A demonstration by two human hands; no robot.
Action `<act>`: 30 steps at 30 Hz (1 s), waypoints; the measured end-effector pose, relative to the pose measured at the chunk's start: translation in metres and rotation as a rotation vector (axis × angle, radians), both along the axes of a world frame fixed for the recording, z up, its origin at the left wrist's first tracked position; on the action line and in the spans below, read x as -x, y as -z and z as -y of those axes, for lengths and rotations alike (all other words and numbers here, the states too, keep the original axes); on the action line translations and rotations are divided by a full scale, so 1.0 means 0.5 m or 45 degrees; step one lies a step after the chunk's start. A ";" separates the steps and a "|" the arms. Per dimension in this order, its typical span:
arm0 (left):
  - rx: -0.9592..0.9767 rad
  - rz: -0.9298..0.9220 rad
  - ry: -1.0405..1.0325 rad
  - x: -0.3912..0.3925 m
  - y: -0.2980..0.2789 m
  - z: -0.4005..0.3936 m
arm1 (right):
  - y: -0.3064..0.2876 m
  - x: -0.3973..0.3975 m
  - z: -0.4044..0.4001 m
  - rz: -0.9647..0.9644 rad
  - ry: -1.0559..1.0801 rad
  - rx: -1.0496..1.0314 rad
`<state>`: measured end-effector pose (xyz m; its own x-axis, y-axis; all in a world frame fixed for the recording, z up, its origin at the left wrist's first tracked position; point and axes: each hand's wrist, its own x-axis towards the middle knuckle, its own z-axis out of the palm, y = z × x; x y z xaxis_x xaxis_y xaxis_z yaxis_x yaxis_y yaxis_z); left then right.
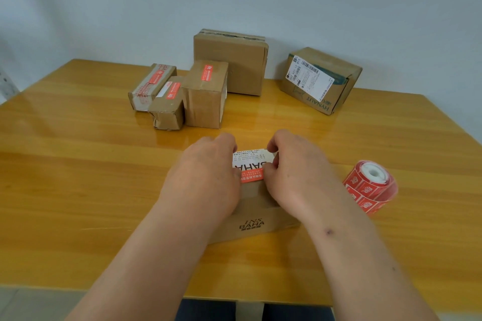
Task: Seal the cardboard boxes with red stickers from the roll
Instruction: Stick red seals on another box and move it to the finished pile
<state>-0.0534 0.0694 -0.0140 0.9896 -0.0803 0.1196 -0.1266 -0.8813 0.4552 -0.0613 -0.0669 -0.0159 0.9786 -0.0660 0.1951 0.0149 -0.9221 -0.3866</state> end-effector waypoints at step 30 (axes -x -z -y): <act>0.136 0.039 0.087 -0.001 0.025 -0.011 | 0.026 0.002 0.059 -0.133 0.084 -0.357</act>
